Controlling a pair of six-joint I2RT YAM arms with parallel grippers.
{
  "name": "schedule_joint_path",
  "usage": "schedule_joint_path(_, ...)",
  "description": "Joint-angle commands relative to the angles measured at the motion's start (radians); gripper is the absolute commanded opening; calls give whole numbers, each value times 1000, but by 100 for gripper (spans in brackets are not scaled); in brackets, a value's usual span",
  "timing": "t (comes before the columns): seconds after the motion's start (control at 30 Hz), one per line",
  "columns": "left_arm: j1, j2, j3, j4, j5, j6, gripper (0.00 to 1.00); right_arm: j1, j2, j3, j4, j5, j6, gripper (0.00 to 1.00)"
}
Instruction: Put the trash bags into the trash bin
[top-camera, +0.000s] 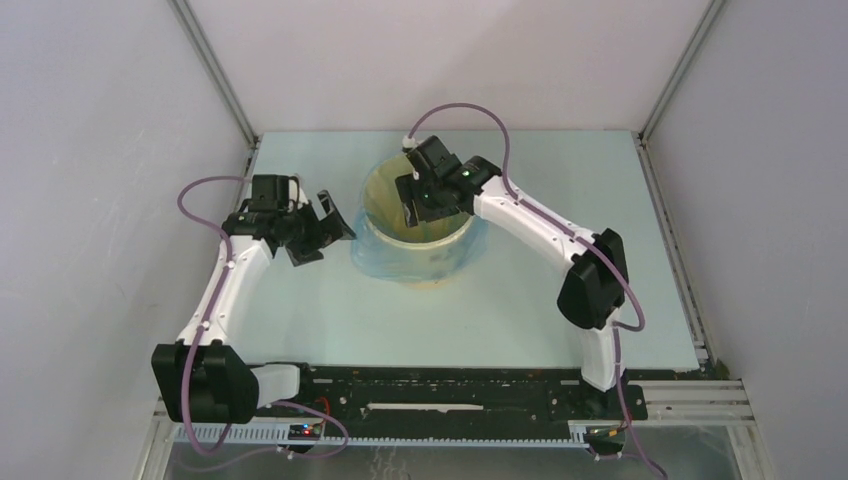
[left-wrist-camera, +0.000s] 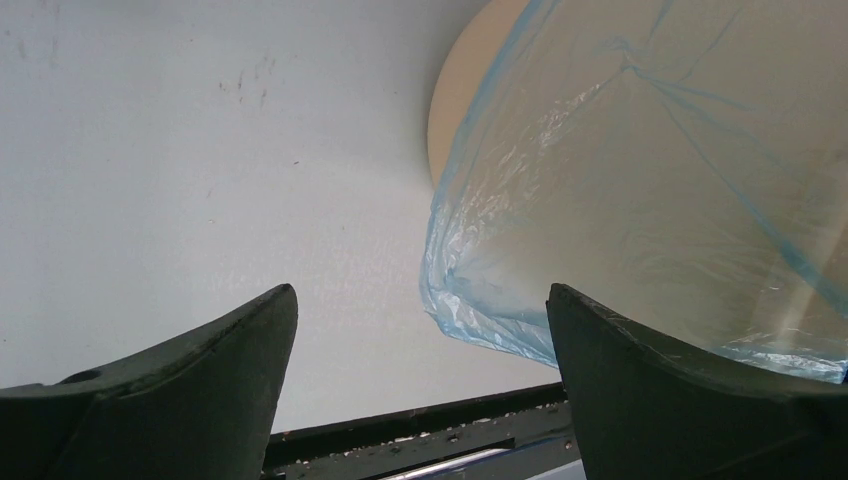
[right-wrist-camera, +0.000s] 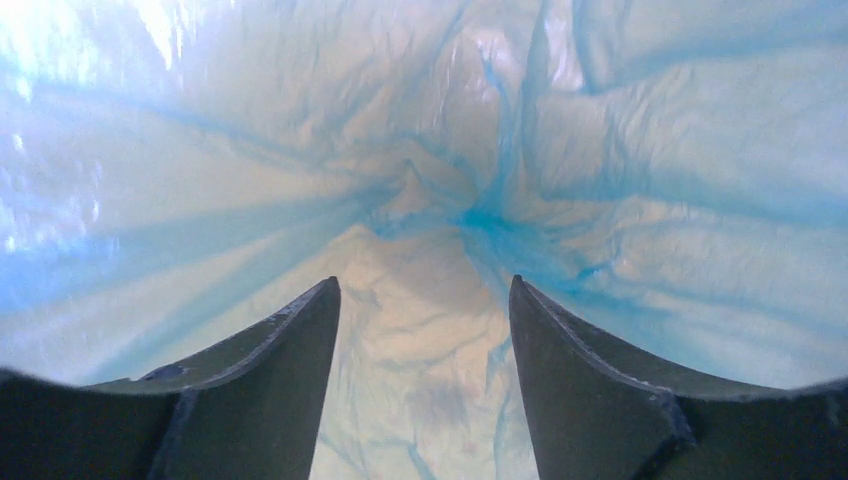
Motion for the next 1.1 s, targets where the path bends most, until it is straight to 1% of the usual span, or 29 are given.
schedule_joint_path(0.0, 4, -16, 12, 27, 35, -4, 100, -22, 121, 116, -6, -10, 12, 70)
schedule_joint_path(0.1, 4, -25, 9, 21, 35, 3, 100, -20, 199, 159, -9, -3, 11, 71)
schedule_joint_path(0.2, 4, -30, 11, 15, 32, 10, 100, -15, 238, 146, 19, 34, 10, 71)
schedule_joint_path(0.27, 4, -31, 14, 12, 31, 13, 100, -10, 245, 100, 64, 66, 5, 71)
schedule_joint_path(0.4, 4, -26, 19, 9, 33, 14, 100, -1, 242, -46, 215, 95, -17, 71)
schedule_joint_path(0.53, 4, -27, 22, 5, 36, 13, 100, 0, 272, -73, 229, 99, -21, 73)
schedule_joint_path(0.7, 4, -32, 16, 2, 34, 11, 100, 0, 285, -54, 200, 75, -47, 75)
schedule_joint_path(0.8, 4, -32, 13, 2, 34, 7, 100, 0, 273, 3, 148, 68, -46, 77)
schedule_joint_path(0.93, 4, -30, 10, 8, 33, 3, 100, 1, 228, 86, 41, 42, -9, 78)
schedule_joint_path(1.07, 4, -36, 3, 9, 25, 2, 100, -4, 145, 66, 1, -7, 22, 79)
